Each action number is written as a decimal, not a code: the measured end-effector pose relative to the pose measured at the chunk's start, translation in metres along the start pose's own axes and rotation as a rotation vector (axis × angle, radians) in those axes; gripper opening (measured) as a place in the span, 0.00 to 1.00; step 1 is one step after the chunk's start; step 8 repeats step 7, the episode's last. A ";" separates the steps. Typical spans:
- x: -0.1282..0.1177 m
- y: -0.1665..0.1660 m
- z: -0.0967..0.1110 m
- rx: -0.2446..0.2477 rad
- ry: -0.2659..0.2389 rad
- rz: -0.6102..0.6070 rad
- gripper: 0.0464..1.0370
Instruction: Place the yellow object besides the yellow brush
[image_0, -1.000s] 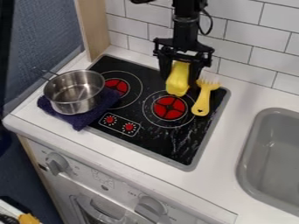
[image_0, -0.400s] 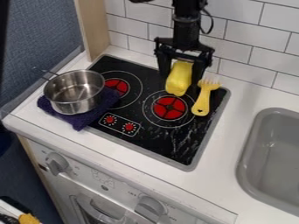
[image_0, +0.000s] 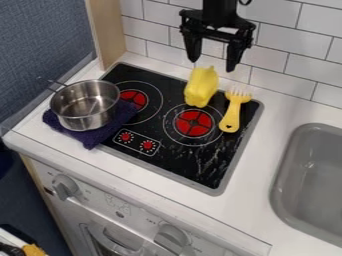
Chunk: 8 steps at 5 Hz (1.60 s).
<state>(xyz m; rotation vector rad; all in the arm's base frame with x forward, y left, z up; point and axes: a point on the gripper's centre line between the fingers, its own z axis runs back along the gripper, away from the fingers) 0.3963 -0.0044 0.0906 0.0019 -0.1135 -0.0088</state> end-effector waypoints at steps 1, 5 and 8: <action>-0.003 -0.002 -0.005 0.033 0.005 -0.018 0.96; -0.003 -0.005 -0.005 0.033 0.005 -0.026 0.96; -0.003 -0.005 -0.005 0.033 0.005 -0.026 0.96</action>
